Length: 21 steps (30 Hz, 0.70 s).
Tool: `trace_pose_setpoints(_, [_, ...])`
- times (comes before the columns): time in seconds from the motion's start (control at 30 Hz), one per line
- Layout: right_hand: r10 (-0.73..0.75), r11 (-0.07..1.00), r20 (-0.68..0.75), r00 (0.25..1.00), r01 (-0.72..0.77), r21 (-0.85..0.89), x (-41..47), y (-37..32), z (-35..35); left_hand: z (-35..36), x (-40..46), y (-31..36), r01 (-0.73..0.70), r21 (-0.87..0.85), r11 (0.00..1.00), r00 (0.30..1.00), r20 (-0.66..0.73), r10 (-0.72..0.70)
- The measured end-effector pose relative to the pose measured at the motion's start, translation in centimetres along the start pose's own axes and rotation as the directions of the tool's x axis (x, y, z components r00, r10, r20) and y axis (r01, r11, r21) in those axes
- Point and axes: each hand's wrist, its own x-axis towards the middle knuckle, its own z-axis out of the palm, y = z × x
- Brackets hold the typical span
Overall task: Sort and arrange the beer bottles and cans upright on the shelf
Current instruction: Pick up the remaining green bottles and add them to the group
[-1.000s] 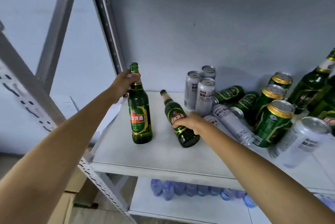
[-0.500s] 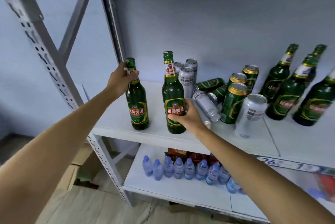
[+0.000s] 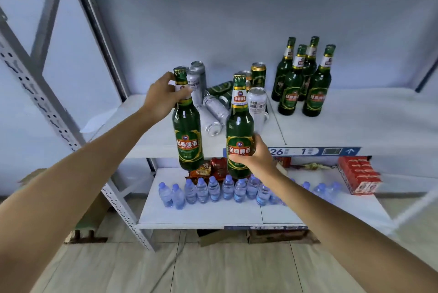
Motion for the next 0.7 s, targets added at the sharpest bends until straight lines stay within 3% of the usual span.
trace_pose_setpoints(0.23, [-0.002, 0.998, -0.112, 0.994, -0.005, -0.060, -0.8, 2.1, -11.1, 9.8, -0.3, 5.0, -0.083, 0.022, 0.996, 0.996, 0.044, 0.082])
trace_pose_setpoints(0.7, [-0.022, 0.981, -0.174, 0.985, -0.011, -0.192, 10.4, 4.3, -29.1, 26.5, 8.0, 12.5, -0.096, -0.006, 0.995, 0.995, -0.032, 0.096])
